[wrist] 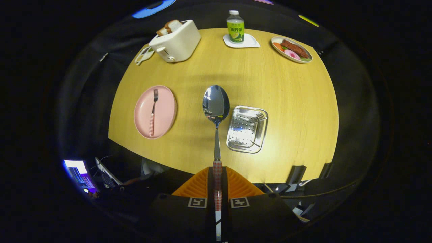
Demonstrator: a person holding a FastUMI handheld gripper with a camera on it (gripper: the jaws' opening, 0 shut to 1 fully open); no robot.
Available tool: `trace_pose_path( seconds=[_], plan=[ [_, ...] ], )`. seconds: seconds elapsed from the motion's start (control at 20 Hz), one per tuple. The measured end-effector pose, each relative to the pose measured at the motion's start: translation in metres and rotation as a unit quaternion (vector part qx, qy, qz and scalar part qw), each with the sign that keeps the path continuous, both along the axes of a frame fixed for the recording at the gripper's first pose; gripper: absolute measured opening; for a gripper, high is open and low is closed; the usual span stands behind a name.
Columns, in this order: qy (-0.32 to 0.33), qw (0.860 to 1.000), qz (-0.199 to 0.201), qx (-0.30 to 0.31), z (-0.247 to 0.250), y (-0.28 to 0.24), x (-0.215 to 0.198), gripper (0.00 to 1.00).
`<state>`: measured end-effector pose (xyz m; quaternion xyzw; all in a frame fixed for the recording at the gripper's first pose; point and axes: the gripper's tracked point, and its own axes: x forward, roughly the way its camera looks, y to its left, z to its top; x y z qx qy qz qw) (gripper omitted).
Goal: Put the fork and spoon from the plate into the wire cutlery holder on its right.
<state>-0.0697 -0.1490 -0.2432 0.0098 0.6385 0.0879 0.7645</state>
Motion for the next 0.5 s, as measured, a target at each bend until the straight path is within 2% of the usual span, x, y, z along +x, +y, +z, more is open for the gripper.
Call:
trace_pose_path(
  seconds=[0.2,0.35,0.5],
  plan=[
    [0.083,0.995,0.032,-0.046,-0.019,-0.04,-0.015,0.11],
    [0.142,0.985,0.065,-0.077,-0.026,-0.055,-0.019,0.11],
    [0.193,0.973,0.081,-0.094,-0.03,-0.061,-0.014,0.11]
  ],
)
